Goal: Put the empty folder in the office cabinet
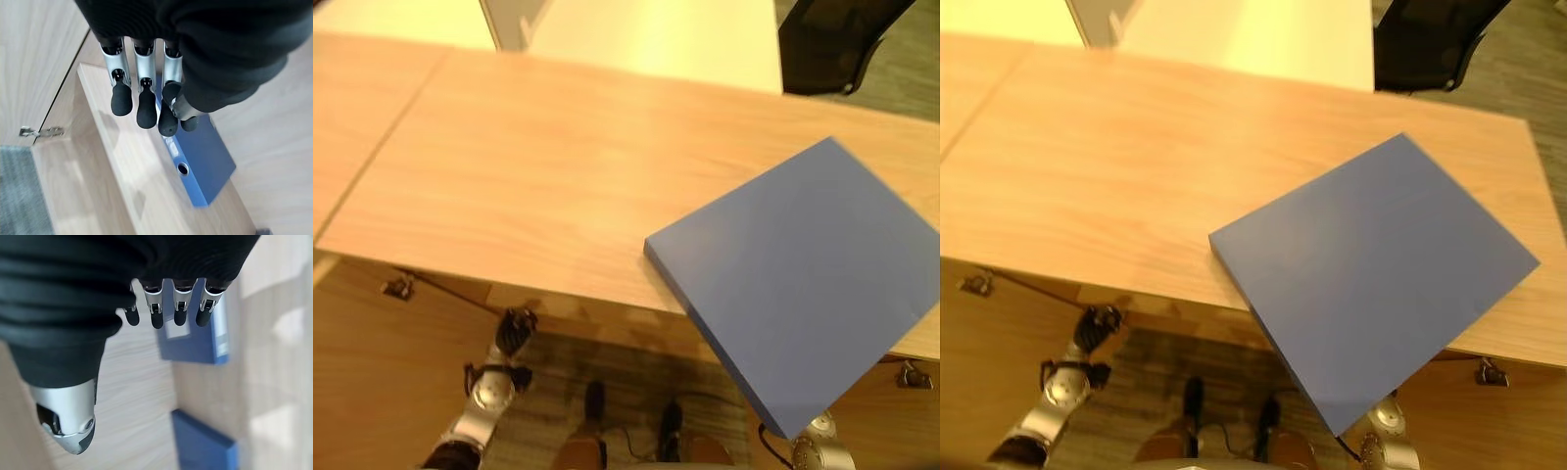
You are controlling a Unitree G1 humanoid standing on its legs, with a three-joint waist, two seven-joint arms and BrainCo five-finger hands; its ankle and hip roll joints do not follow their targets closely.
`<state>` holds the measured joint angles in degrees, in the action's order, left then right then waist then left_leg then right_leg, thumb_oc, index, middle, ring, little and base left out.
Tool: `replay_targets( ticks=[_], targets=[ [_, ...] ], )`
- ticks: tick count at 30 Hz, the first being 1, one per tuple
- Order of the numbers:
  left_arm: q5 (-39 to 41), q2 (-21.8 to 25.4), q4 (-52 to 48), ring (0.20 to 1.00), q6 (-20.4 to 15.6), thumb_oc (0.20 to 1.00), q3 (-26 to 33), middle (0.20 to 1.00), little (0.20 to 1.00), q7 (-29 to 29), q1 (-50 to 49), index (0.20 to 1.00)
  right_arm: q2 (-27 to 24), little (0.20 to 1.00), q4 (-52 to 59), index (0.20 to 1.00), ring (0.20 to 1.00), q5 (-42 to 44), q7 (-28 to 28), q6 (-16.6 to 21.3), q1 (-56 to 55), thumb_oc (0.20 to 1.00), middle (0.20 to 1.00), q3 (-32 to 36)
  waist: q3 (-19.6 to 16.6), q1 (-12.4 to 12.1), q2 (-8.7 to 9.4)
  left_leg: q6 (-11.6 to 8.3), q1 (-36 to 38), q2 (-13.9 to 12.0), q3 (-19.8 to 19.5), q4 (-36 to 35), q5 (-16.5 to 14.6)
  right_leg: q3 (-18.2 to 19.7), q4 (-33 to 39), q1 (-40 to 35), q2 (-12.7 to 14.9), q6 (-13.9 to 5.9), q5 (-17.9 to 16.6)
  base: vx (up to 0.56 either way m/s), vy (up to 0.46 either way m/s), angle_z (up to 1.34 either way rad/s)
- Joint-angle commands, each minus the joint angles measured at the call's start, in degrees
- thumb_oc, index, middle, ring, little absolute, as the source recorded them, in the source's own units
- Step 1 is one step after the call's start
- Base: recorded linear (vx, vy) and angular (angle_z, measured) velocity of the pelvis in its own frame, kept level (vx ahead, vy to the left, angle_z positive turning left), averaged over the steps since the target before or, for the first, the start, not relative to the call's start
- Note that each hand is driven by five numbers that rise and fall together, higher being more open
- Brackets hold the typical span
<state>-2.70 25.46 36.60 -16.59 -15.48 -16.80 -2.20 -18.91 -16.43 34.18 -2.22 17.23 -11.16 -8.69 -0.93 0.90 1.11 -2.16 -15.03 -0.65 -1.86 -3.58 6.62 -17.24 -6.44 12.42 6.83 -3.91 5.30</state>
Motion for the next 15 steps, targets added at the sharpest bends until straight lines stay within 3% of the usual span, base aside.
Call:
replay_targets(
  ticks=[1,4,5,6,9,11,15],
  targets=[
    [1.8,-0.2,1.9,0.2,-2.2,0.2,1.4,0.2,0.2,2.5,1.0,0.2,0.8,1.0,3.2,1.0,1.0,-2.0,0.3,2.0,-0.3,1.0,1.0,-0.7,1.3,-0.4,0.48,-0.29,4.1,1.4,-1.1,-1.4,-2.8,3.4,6.2,-2.2,1.5,-4.69,-10.0,0.1,0.061,0.02],
    [2.6,-0.8,2.1,0.2,-1.8,0.2,0.6,0.2,0.2,4.1,-0.8,0.2,1.1,1.0,3.0,1.0,1.0,-2.1,0.2,1.6,-0.1,1.0,1.0,-1.6,1.7,-0.9,-0.18,0.07,6.2,1.4,-0.8,-1.4,-3.3,3.7,4.7,-3.3,1.6,-4.8,-9.3,0.05,0.053,0.0],
    [2.9,-1.1,2.4,0.696,-1.7,0.696,0.2,0.696,0.696,4.7,-1.7,0.696,1.3,1.0,2.7,1.0,1.0,-2.0,0.1,1.5,0.0,1.0,1.0,-2.1,1.9,-1.1,-0.59,0.24,7.1,1.4,-0.7,-1.4,-3.3,3.8,3.8,-3.4,1.6,-4.98,-9.1,0.02,0.045,-0.12],
    [3.4,-1.5,2.6,1.0,-1.6,1.0,-0.2,1.0,1.0,5.5,-2.6,1.0,1.8,1.0,2.6,1.0,1.0,-1.6,-0.1,1.2,0.0,1.0,1.0,-2.5,1.9,-1.2,-0.99,0.41,7.8,1.4,-0.5,-1.4,-3.3,4.0,2.9,-3.8,1.5,-5.09,-8.7,0.02,0.055,-0.15],
    [5.8,-2.2,3.8,1.0,-1.0,1.0,-0.4,1.0,1.0,7.5,-3.8,1.0,2.4,1.0,2.2,1.0,1.0,-0.9,-0.6,0.8,0.3,1.0,1.0,-3.7,3.0,-1.6,-1.84,0.8,10.1,0.9,-0.1,-1.4,-3.0,4.8,-1.5,-4.5,1.5,-5.27,-7.6,-0.04,0.008,-0.21],
    [7.8,-2.8,5.7,1.0,-0.8,1.0,-0.5,1.0,1.0,9.3,-4.5,1.0,2.8,1.0,1.9,1.0,1.0,-0.1,-1.2,0.4,0.3,1.0,1.0,-4.6,3.2,-1.9,-2.95,1.28,10.3,0.2,0.5,-1.2,-1.9,5.7,-6.6,-6.3,0.2,-5.19,-5.0,-0.13,-0.032,-0.2],
    [14.2,-4.4,7.1,1.0,-0.1,1.0,0.5,1.0,1.0,12.3,-5.7,1.0,3.4,1.0,1.7,1.0,1.0,0.2,-1.2,-0.2,0.2,1.0,1.0,-4.7,2.1,-3.7,-1.99,0.63,9.1,0.6,1.5,-0.8,-0.6,5.2,-3.7,-11.8,0.1,-4.92,-4.2,-0.12,-0.07,-0.03]
  ],
)
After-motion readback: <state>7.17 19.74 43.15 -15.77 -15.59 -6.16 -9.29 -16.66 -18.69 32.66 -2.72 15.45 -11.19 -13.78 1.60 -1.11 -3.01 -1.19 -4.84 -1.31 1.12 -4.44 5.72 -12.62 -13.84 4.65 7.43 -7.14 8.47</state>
